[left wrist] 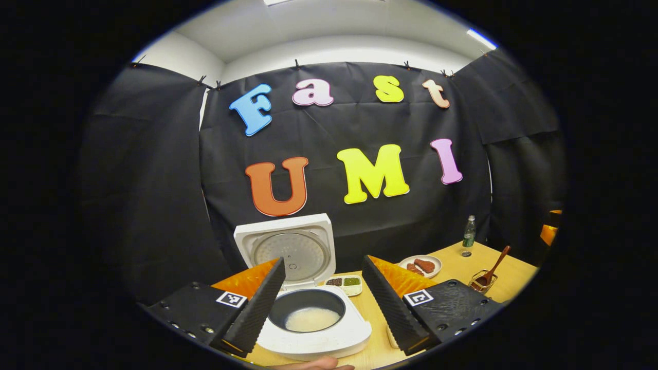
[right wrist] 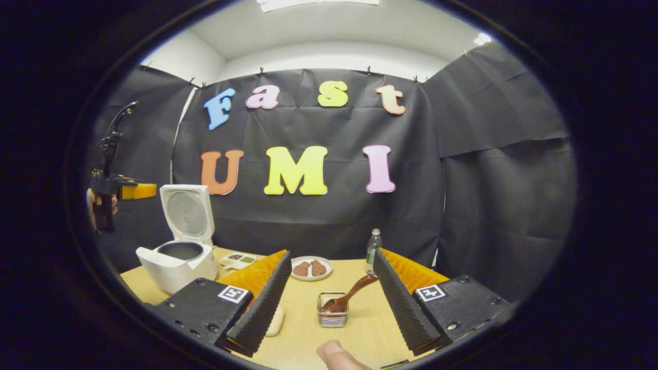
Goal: Close the left gripper, press the button to open the rice cooker; take a wooden spoon from the chopstick holder with the right hand, scoop a spoonful of rice and pour it into the rice cooker, then put the wooden spoon back into the chopstick holder.
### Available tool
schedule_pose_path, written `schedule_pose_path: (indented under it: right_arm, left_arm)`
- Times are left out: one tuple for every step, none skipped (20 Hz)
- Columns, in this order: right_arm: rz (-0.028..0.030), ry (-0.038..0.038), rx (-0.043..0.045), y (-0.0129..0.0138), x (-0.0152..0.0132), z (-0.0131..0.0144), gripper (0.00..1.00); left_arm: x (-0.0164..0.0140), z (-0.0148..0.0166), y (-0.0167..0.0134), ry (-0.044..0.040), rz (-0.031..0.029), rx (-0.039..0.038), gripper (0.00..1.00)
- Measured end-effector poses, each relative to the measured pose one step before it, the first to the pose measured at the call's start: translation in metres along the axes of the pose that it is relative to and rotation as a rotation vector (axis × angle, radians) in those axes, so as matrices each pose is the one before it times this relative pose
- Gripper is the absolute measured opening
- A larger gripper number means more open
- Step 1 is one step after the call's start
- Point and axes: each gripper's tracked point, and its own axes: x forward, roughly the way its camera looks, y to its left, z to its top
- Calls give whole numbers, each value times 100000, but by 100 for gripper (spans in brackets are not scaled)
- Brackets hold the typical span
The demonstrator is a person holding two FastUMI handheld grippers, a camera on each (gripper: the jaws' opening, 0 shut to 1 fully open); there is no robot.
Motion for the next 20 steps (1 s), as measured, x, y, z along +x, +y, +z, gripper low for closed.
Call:
schedule_pose_path:
  right_arm:
    - [-1466,-1277,-273,-400,-142,272,100]
    - [-500,-1111,52,-237,-154,131,100]
    - [-529,-598,452,-170,-173,69,100]
    - [-221,-304,145,-355,147,-55,100]
    - [44,273,-114,-132,69,-42,100]
    - [604,299,-447,-58,175,-92,99]
    - [362,249,-257,-98,-48,16,99]
    - [166,147,7,-110,145,61,99]
    - [332,-377,273,-23,-3,138,99]
    - [810,-233,129,-96,-145,19,100]
    - [944,-120,488,30,-141,-40,99]
    - [902,-168,650,10,53,-74,100]
    - [210,-263,547,-54,11,-30,100]
    - [161,-463,7,-160,-10,-27,100]
    - [-83,-440,-19,-44,-84,42,99]
    - [-46,-283,39,-96,-61,-18,99]
    - [164,-269,-10,33,-11,46,99]
    - [-144,-426,129,63,-26,50,100]
    - [-641,-589,257,0,-46,158,100]
    - [-630,-329,-100,-48,186,67,99]
  left_arm:
    - [594,525,148,363,437,1075,95]
    - [667,903,146,-1045,-455,-9,95]
    - [850,950,158,-1133,-383,-814,95]
    - [837,810,339,-855,-130,-2110,95]
    - [988,604,201,-128,-205,-2679,95]
    - [927,597,677,-367,1427,-2660,95]
    - [836,807,661,-1272,2526,-1851,95]
    - [846,1040,1059,-2547,4291,259,95]
    - [1243,575,850,-2354,2868,890,95]
    - [1269,282,190,-1161,995,541,95]
    - [1096,-187,-47,78,-665,-154,95]
    - [1230,-389,29,379,-532,-1201,95]
    - [1110,-227,314,-251,247,-2821,95]
    - [1154,-246,278,451,64,-2913,90]
    - [1134,-206,296,-78,-243,-2735,95]
    - [1168,-256,322,0,-47,-1884,95]
    - [1099,-398,130,462,-1224,-1690,95]
    - [989,-603,-181,1454,-2003,-1446,95]
    - [1002,-750,-26,1582,-1181,-2985,94]
    - [1012,-140,663,418,1899,-2778,94]
